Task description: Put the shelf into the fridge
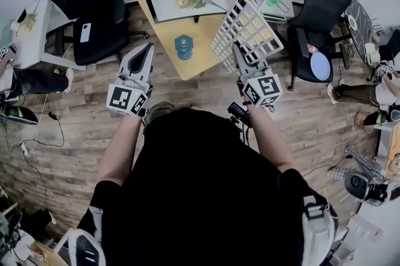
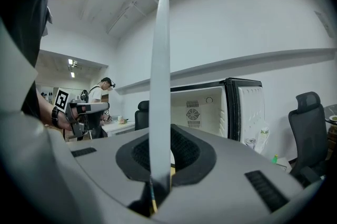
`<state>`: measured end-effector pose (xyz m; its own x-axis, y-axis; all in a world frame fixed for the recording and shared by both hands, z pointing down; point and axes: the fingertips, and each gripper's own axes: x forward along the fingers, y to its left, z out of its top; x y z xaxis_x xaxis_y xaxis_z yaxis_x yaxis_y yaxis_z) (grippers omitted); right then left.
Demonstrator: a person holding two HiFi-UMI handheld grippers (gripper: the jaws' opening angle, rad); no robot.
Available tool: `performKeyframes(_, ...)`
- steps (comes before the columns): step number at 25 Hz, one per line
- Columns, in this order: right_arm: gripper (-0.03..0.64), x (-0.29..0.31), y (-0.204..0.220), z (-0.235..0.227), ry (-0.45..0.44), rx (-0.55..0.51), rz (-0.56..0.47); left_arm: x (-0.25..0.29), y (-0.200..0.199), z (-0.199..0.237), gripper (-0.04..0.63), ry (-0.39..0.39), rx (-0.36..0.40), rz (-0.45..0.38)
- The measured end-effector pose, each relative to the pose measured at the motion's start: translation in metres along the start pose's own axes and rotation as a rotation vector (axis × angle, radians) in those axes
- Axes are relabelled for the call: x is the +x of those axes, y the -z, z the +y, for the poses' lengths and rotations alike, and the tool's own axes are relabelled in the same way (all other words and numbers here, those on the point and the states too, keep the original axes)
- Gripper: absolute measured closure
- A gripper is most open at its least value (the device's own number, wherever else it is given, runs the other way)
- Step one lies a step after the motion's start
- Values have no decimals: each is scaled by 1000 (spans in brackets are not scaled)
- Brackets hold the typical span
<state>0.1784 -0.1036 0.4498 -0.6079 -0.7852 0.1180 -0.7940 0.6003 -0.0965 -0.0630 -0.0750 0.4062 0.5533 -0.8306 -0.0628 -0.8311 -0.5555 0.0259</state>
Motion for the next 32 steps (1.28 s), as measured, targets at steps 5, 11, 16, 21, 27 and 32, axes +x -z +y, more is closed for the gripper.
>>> performKeyframes(5,577,11,3,-2,-7,8,7,1,6,7,577,-9,-5,17)
performKeyframes(11,577,30,-3,3,-10,-24,14,15,13,26,577,11,-25,20)
performKeyframes(16,577,46,-14,3,9,-30,0,35,9,38,578,56,-29,12)
performKeyframes(21,577,63,-28,-5,32,16,-42,49,3,53,577,74,-23,15)
performKeyframes(27,577,83,-40,-17,56,130,-121,58,7,67,577,83,-20,33)
performKeyframes(32,577,99,-45,-25,68,253,-181,61,8,77,577,83,-21,41)
